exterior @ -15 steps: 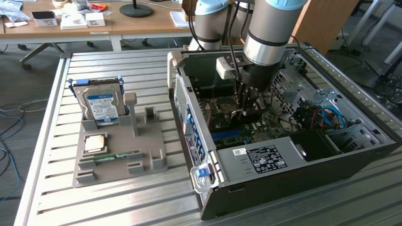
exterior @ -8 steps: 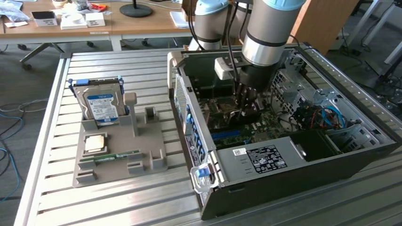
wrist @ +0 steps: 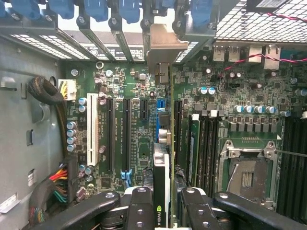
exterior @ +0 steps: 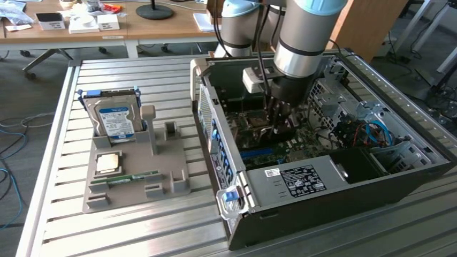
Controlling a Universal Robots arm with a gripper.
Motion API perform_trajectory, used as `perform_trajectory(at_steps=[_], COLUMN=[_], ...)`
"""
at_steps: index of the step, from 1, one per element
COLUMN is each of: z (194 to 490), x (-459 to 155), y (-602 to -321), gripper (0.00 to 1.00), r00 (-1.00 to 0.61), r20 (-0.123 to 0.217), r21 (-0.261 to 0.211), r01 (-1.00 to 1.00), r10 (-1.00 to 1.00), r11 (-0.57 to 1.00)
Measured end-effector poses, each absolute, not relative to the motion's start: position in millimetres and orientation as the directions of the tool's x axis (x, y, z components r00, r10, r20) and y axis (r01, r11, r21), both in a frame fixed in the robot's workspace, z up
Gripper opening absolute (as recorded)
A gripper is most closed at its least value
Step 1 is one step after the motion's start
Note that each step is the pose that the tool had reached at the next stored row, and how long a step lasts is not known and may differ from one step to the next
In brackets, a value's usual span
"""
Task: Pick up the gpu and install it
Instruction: 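Insert the gpu into the slot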
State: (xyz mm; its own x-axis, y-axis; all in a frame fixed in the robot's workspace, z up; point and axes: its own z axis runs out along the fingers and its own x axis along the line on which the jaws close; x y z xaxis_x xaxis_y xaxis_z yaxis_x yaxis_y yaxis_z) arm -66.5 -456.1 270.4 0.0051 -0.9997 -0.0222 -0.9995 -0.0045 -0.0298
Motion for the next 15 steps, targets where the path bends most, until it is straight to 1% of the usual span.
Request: perform_trajectory(at_steps=[15], z=[265.7], x=[-72.8], y=[-456.2], gripper=[0.27], r00=[0.004], r20=[-0.022], r21=[-0.03], r01=[-1.0], r10=[-1.0], r11=[-0.004])
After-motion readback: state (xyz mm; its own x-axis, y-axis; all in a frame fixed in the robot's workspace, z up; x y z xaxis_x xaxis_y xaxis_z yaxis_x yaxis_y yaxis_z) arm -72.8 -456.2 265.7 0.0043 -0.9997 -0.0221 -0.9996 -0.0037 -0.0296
